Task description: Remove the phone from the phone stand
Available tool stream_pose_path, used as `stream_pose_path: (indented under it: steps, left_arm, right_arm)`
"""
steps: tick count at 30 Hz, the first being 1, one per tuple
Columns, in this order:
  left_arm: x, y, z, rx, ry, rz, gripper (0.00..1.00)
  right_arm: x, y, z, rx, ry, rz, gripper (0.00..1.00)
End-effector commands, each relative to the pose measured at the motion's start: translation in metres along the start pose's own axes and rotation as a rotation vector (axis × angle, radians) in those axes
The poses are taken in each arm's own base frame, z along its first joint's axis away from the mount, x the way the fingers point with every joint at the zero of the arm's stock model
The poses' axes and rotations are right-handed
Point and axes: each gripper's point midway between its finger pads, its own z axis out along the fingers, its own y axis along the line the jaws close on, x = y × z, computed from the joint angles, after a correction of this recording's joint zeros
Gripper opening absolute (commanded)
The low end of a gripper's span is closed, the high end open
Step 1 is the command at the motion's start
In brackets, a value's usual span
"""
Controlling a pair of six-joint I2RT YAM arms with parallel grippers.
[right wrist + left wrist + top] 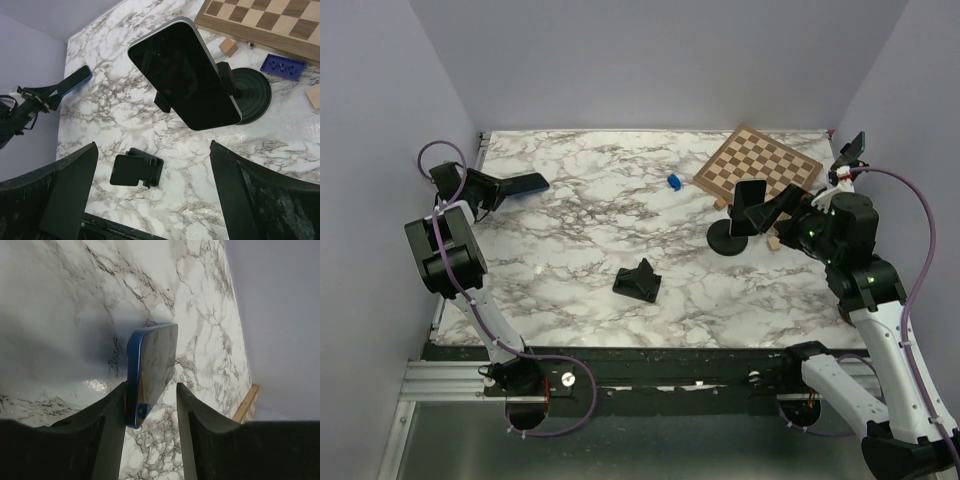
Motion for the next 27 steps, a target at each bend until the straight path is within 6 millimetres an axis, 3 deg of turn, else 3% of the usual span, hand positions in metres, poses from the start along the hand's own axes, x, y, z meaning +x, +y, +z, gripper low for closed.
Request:
stream_pose_path:
  steps: [1, 7, 14, 19, 23, 27]
  left_arm:
    - [-0.007, -0.013, -0.008, -0.045, -0.038, 0.061, 0.53]
    - [-0.005, -0.021, -0.018, -0.114, -0.043, 0.066, 0.65]
    - [-0.007, -0.013, -0.043, -0.274, -0.084, -0.005, 0.75]
    - [-0.016, -0.027, -0.063, -0.297, -0.146, 0.016, 0.8]
    - [-0.012, -0.056, -0.077, -0.219, -0.158, 0.051, 0.79]
    - [0.024, -0.112, -0.088, -0.078, -0.139, 0.163, 0.74]
  right_arm:
    - [-0.001, 0.009, -0.002, -0.027, 0.014, 0.014, 1.0]
    - [-0.004, 0.003, -0.004, 0.013, 0.006, -0.005, 1.0]
    - [-0.006, -0.005, -0.005, 0.05, -0.003, -0.026, 1.0]
    - [-0.004, -0.003, -0.006, 0.044, 0.008, -0.032, 1.0]
    - [-0.004, -0.009, -0.006, 0.071, 0.004, -0.046, 1.0]
    - [-0.003, -0.019, -0.005, 0.11, 0.004, -0.071, 1.0]
